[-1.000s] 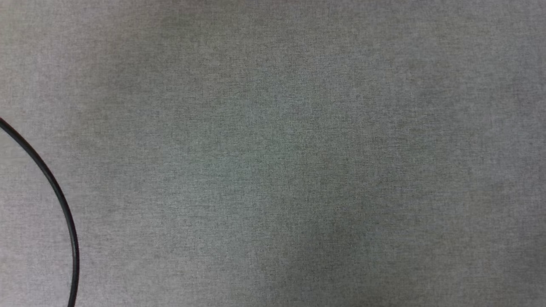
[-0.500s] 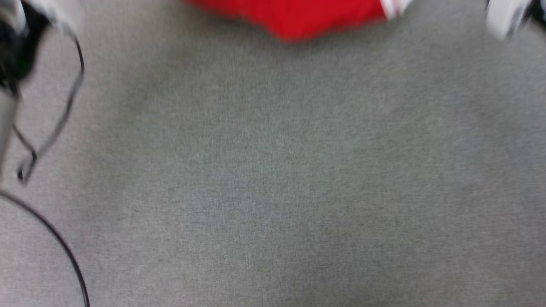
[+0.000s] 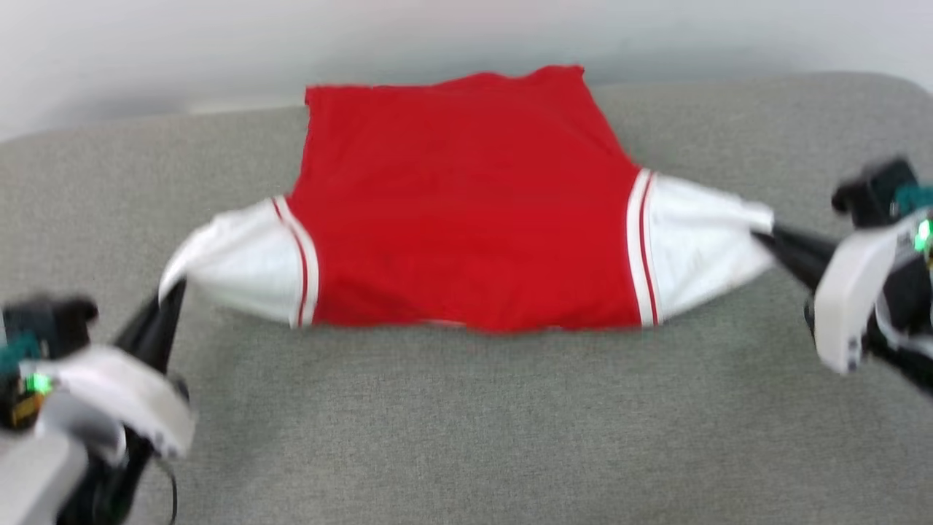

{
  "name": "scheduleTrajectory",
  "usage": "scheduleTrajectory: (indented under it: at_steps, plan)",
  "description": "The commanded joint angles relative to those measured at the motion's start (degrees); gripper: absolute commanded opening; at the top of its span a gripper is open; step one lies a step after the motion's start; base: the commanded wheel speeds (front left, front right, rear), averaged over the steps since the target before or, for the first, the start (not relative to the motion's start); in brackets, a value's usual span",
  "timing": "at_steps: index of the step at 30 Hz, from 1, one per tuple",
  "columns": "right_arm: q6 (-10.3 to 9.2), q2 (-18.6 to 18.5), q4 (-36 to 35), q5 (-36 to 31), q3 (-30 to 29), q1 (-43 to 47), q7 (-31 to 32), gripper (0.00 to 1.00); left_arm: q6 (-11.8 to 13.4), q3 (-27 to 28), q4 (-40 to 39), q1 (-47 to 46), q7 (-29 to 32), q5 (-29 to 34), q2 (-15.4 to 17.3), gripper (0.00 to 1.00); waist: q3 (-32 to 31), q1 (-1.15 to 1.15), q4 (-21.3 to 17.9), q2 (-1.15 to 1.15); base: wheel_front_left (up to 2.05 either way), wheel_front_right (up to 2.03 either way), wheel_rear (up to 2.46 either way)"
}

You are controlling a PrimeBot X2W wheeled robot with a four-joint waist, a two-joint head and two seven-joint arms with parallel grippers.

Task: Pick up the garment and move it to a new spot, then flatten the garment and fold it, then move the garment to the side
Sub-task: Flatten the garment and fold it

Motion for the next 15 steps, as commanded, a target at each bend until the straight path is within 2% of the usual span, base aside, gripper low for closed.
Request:
scheduleTrajectory:
  at_steps: [1,2,5,10,15]
  plan:
    - [-0.04,-1.4,-1.2,1.0,0.3,4.3,0.3,0.0,1.6,0.0,-2.0,4.8,-0.8,-0.8,1.0,0.0,-2.2,0.01,-0.4,0.0,0.0,0.0,0.0]
    - [-0.04,-1.4,-1.2,1.0,0.3,4.3,0.3,0.0,1.6,0.0,-2.0,4.8,-0.8,-0.8,1.0,0.0,-2.2,0.01,-0.4,0.0,0.0,0.0,0.0]
    - [-0.04,-3.4,-3.2,2.5,-0.1,10.8,0.6,0.0,4.3,0.6,-5.0,12.7,-2.2,-2.6,1.9,0.0,-3.6,0.01,-0.5,0.0,0.0,0.0,0.0]
    - [-0.04,-6.2,-6.0,4.7,-0.8,22.0,2.6,0.0,7.4,0.7,-8.2,23.3,-3.4,-4.3,2.6,0.0,-5.2,0.01,-0.4,0.0,0.0,0.0,0.0]
    - [-0.04,-8.3,-8.0,6.1,-2.1,30.9,4.7,0.0,8.9,0.3,-9.8,30.9,-3.9,-5.2,2.0,0.0,-6.4,0.01,-0.2,0.0,0.0,0.0,0.0]
